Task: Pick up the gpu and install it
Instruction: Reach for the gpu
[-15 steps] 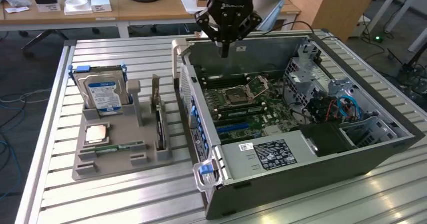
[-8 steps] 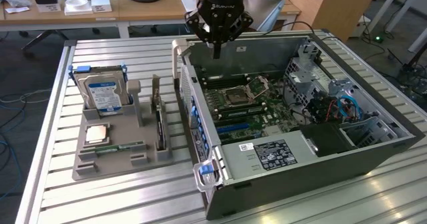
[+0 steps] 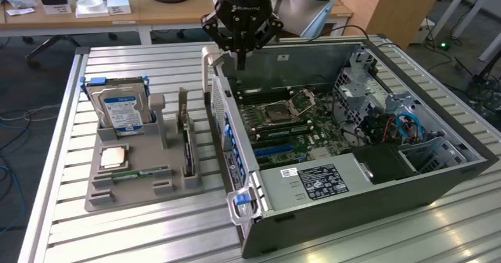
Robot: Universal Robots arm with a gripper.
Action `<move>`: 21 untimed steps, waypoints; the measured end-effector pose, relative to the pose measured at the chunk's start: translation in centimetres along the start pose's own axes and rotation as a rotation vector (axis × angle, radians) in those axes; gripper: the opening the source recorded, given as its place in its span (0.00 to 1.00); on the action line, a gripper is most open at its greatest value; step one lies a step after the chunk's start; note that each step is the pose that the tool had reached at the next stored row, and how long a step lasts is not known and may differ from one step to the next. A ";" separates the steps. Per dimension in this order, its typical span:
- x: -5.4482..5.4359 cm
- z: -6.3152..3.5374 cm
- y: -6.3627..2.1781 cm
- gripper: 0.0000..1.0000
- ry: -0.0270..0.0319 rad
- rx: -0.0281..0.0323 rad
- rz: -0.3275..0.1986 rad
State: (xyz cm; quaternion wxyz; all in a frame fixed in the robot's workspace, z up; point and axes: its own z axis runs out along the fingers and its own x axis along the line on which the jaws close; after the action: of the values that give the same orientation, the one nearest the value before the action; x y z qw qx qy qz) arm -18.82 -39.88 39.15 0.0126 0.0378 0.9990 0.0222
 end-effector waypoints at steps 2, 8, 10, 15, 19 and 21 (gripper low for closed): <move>0.5 -0.01 -0.03 0.11 0.0001 0.0002 0.000; 1.6 -0.02 -0.12 0.11 0.0000 0.0001 0.001; 2.0 -0.02 -0.15 0.11 0.0000 0.0002 0.001; 3.0 -0.02 -0.22 0.11 0.0000 0.0002 0.001; 4.0 0.00 -0.26 0.11 0.0000 0.0002 0.002; 4.5 0.01 -0.28 0.11 0.0000 0.0002 0.003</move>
State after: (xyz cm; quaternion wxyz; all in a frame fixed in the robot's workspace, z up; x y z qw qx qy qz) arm -23.31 -39.82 39.02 0.0126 0.0392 0.9989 0.0221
